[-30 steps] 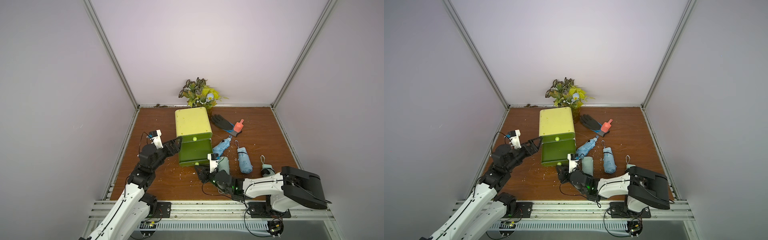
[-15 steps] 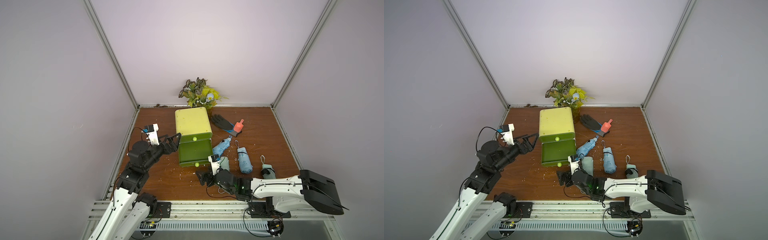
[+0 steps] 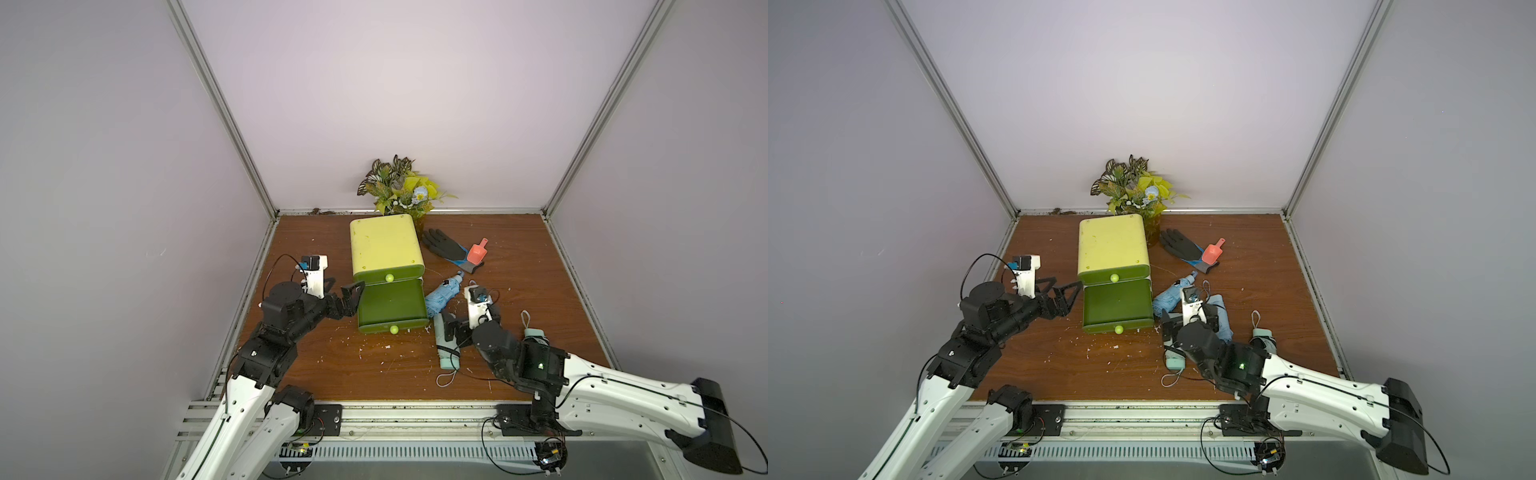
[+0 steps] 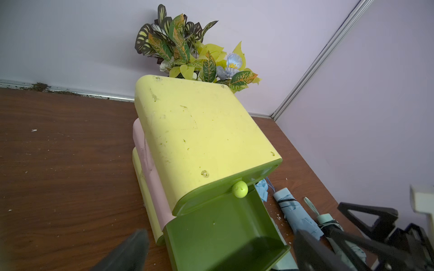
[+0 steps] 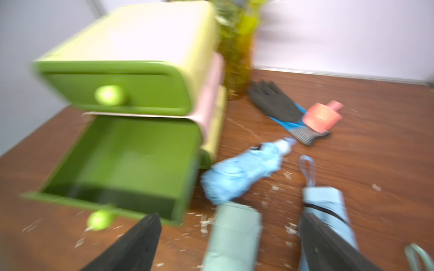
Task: Place the umbrella in the drawer by color
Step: Pick up the umbrella from the center of the board.
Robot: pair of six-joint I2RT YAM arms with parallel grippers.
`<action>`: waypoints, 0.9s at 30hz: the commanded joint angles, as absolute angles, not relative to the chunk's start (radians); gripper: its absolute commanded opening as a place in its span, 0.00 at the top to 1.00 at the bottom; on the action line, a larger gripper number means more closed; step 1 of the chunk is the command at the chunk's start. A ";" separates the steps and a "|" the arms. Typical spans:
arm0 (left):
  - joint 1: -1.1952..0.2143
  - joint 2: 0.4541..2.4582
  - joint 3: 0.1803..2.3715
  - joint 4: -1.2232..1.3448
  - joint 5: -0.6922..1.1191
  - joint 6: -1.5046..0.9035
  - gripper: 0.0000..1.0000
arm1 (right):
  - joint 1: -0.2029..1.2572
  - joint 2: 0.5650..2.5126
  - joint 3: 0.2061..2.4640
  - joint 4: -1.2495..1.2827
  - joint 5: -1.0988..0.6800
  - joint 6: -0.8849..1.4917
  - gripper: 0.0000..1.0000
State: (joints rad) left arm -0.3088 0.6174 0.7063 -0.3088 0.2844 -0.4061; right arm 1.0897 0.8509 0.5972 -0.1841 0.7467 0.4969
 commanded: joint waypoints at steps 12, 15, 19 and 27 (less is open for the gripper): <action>-0.222 0.585 0.640 -0.288 0.324 -0.360 0.00 | 0.879 1.228 0.616 -0.177 0.355 0.549 0.01; -0.221 0.576 0.640 -0.290 0.317 -0.358 0.00 | 0.859 1.248 0.610 -0.152 0.287 0.562 0.01; -0.223 0.572 0.640 -0.291 0.316 -0.355 0.00 | 0.856 1.273 0.614 -0.094 0.152 0.534 0.01; -0.223 0.574 0.640 -0.291 0.311 -0.357 0.00 | 0.850 1.294 0.555 0.027 0.141 0.606 0.11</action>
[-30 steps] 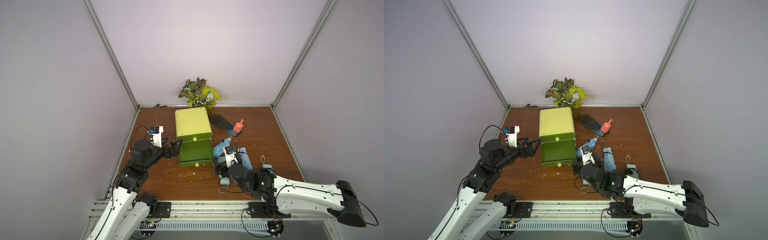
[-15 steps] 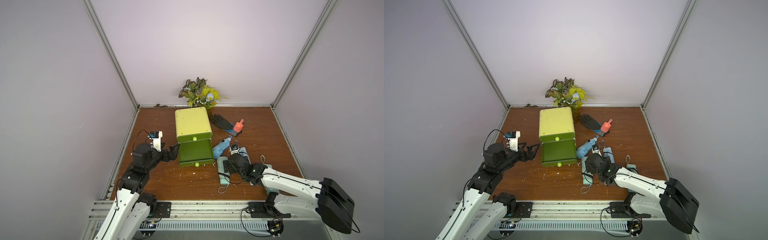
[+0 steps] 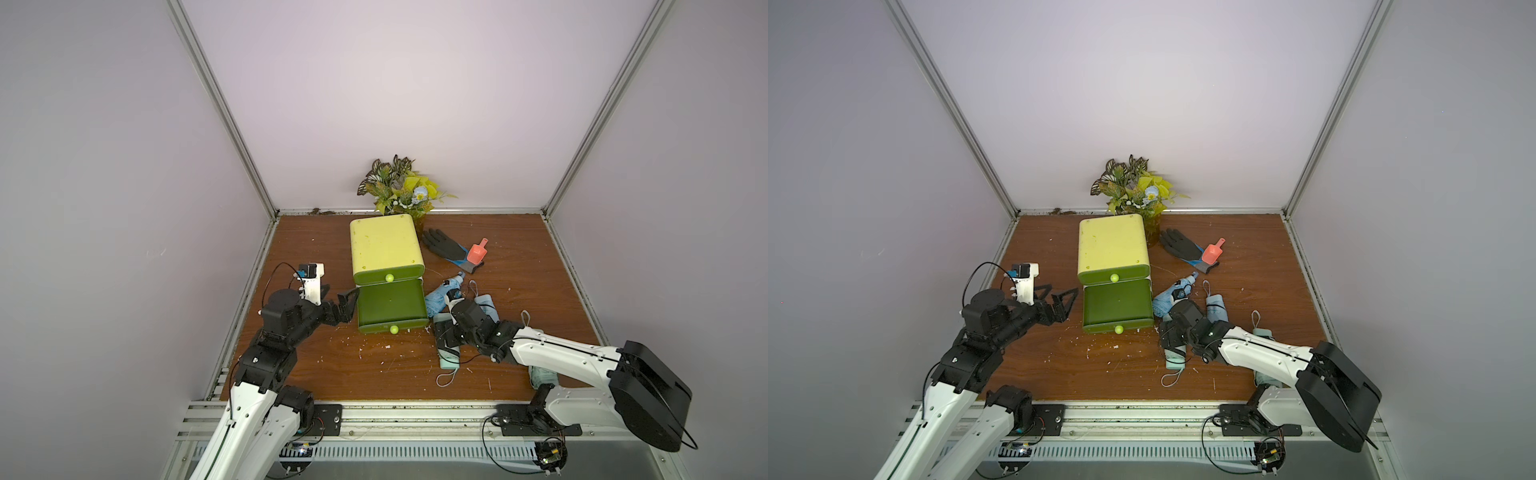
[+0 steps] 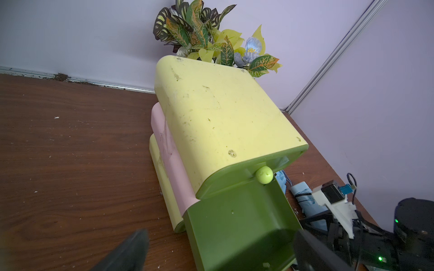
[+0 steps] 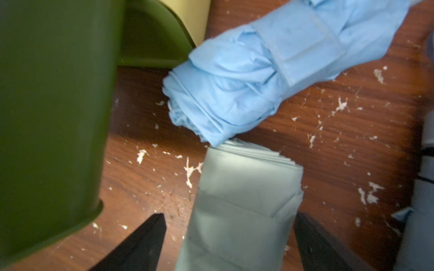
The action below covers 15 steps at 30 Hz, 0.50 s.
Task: Place the umbrella in the drawer by color
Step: Pick up the umbrella from the center of the board.
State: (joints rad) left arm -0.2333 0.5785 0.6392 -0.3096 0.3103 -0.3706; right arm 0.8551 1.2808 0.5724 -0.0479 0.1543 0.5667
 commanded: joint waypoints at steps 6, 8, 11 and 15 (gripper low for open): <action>-0.223 0.577 0.638 -0.295 0.301 -0.359 0.00 | 0.841 1.378 0.548 0.023 0.250 0.589 0.16; -0.224 0.572 0.637 -0.296 0.291 -0.359 0.00 | 0.841 1.404 0.559 0.001 0.272 0.586 0.17; -0.223 0.565 0.635 -0.294 0.273 -0.361 0.00 | 0.841 1.405 0.569 -0.042 0.315 0.591 0.20; -0.222 0.564 0.635 -0.293 0.267 -0.367 0.00 | 0.838 1.272 0.505 -0.010 0.391 0.634 0.28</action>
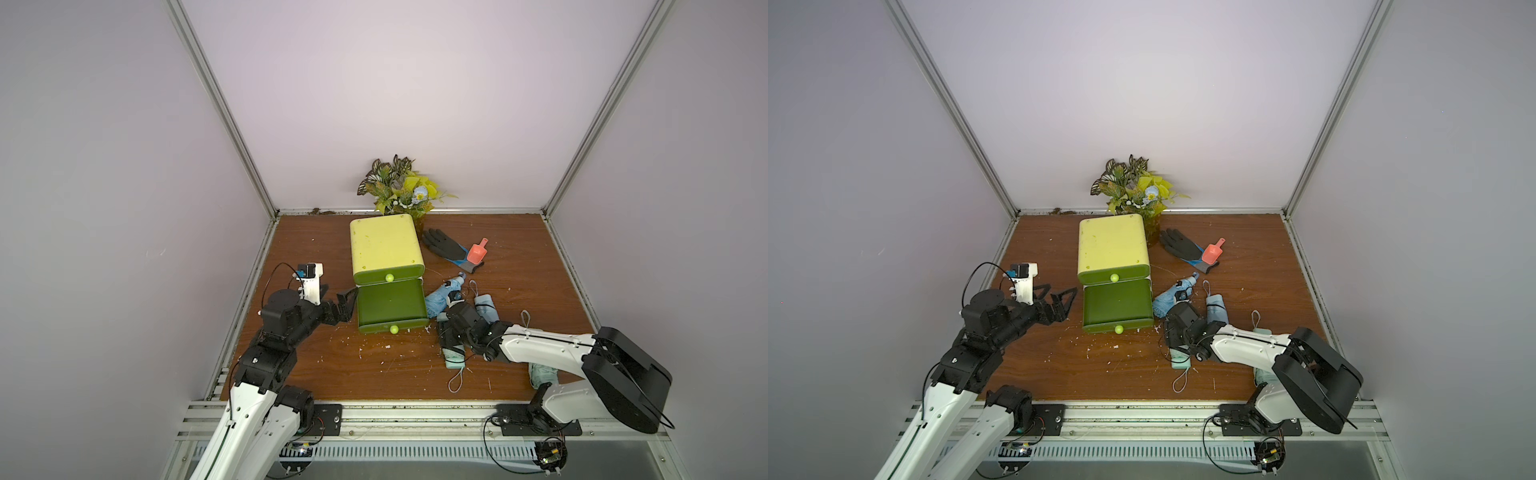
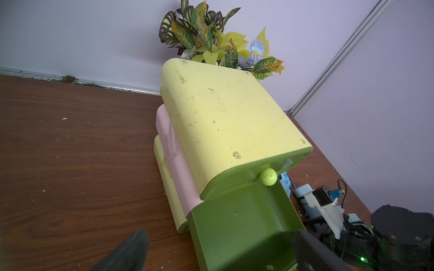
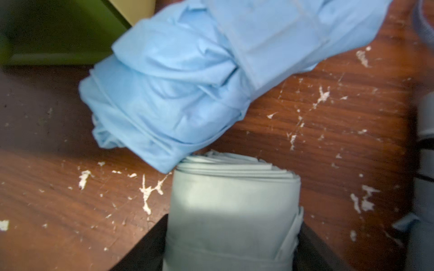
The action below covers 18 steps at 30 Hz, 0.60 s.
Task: Place the umbrella in the drawer by color
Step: Pick up the umbrella from the center of the board.
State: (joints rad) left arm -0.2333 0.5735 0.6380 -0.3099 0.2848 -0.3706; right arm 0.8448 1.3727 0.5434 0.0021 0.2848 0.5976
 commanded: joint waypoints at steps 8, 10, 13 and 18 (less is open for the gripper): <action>-0.221 0.502 0.608 -0.193 0.290 -0.432 0.00 | 0.833 0.825 0.271 0.128 0.489 0.796 0.51; -0.226 0.509 0.589 -0.107 0.372 -0.502 0.00 | 0.833 0.709 0.254 0.147 0.507 0.802 0.52; -0.287 0.529 0.538 0.103 0.421 -0.652 0.00 | 0.833 0.562 0.245 0.273 0.487 0.735 0.53; -0.523 0.671 0.663 0.145 0.228 -0.635 0.00 | 0.833 0.537 0.272 0.568 0.310 0.472 0.48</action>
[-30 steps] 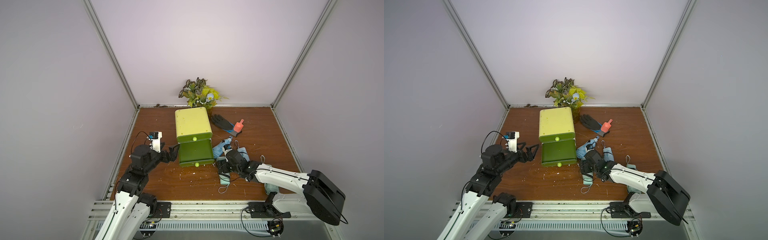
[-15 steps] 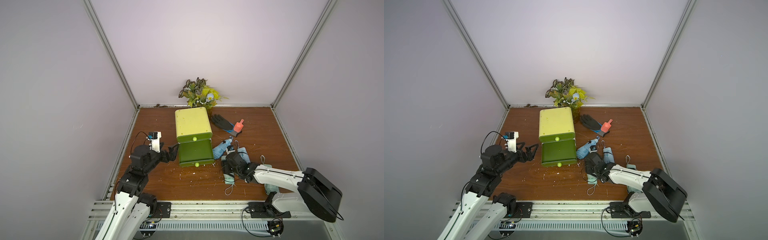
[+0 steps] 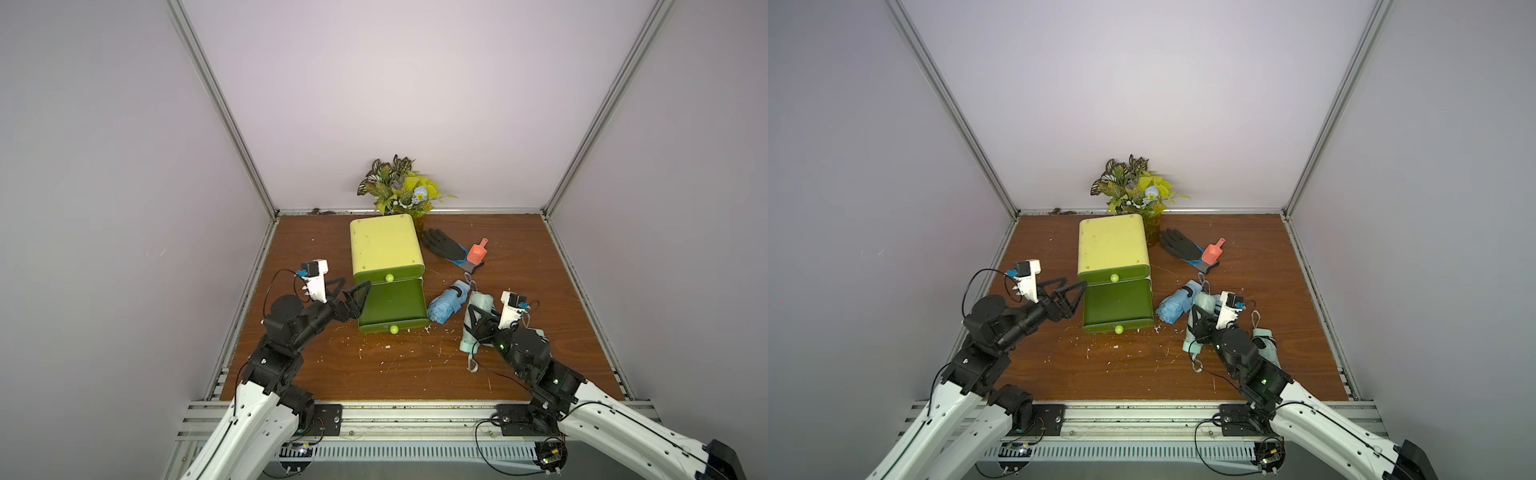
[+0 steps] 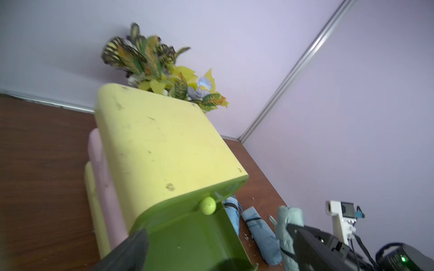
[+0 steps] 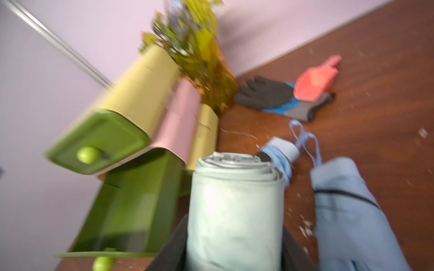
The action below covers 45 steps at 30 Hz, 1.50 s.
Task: Place the umbrella in the drawer by color
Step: Pick up the umbrella from the center of the board, then place the umbrella in the drawer.
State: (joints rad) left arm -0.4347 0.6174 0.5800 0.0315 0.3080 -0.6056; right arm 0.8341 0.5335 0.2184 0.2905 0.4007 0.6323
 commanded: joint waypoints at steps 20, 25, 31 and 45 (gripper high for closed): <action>-0.802 1.056 0.900 0.250 0.275 -0.711 0.01 | 0.837 0.888 0.422 1.020 -0.041 0.096 0.47; -0.805 1.095 0.902 0.271 0.345 -0.720 0.04 | 0.838 0.918 0.412 1.083 -0.086 0.121 0.46; -0.805 1.129 0.943 0.214 0.396 -0.687 0.08 | 0.839 0.943 0.431 1.066 -0.121 0.123 0.46; -0.810 1.164 0.977 0.075 0.402 -0.611 0.21 | 0.842 0.976 0.479 0.984 -0.132 0.128 0.46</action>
State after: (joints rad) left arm -0.7986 1.1553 0.9451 0.1253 0.3889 -0.6544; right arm 0.8364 0.9817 0.4137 0.9131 -0.1120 0.1272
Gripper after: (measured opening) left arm 0.795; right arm 0.546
